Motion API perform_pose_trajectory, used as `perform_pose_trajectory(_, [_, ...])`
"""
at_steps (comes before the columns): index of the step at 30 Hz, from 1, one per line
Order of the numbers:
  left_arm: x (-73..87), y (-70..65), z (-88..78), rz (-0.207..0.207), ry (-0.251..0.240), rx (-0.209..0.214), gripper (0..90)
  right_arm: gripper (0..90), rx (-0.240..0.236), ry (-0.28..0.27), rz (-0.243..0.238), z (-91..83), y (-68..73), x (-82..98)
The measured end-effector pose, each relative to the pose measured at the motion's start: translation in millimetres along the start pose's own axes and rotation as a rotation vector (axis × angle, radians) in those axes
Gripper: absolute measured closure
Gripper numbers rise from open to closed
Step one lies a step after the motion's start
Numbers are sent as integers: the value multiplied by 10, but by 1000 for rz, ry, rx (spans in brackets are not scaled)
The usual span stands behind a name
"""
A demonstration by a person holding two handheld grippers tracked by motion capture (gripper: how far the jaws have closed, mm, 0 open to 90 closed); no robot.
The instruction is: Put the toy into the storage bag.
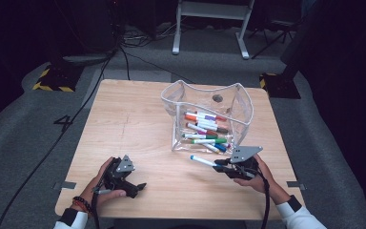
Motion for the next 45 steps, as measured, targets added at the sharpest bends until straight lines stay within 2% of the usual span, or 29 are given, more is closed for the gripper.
perform_pose_trajectory(7, [0,1,0,1,1,1,4,751,36,-44,-46,-244,-48,-281])
perform_pose_trajectory(12, [1,-2,1,1,2,5,3,752,71,-57,-78,-431,-103,-514])
perform_pose_trajectory(15, [-4,-2,4,4,1,7,1,751,97,-84,-95,-570,-146,-687])
perform_pose_trajectory(16, [-4,-2,4,4,1,7,2,751,115,-96,-111,-661,-176,-801])
perform_pose_trajectory(20, [-4,-2,4,4,1,7,1,751,145,-95,-131,-750,-254,-944])
perform_pose_trajectory(22, [-4,-2,4,4,1,7,1,751,145,-93,-125,-773,-303,-1006])
perform_pose_trajectory(24, [-3,-2,4,4,2,7,1,751,172,-77,-132,-788,-390,-1058])
perform_pose_trajectory(26, [-3,-2,4,4,1,7,1,752,175,-81,-122,-807,-459,-1123])
perform_pose_trajectory(28, [-3,-2,4,4,2,7,1,751,197,-69,-131,-825,-533,-1173])
perform_pose_trajectory(29, [-4,-2,4,4,1,7,1,751,189,-74,-126,-836,-554,-1205])
perform_pose_trajectory(33, [-4,-3,4,3,1,8,1,752,213,-63,-130,-870,-694,-1309])
perform_pose_trajectory(38, [-5,-4,6,7,2,10,1,751,232,-58,-110,-865,-877,-1409])
perform_pose_trajectory(45, [-18,-9,17,-3,1,2,1,751,238,-46,-58,-743,-1134,-1486])
Point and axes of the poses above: each handheld gripper's, and its own axes: z roughly forward along the jaws, x roughly out of its underside, y roughly to its left, the point moved 10 cm from there along z, roughly forward along the jaws, and after that the axes turned 5 degrees about z, right-handed, at the moved point
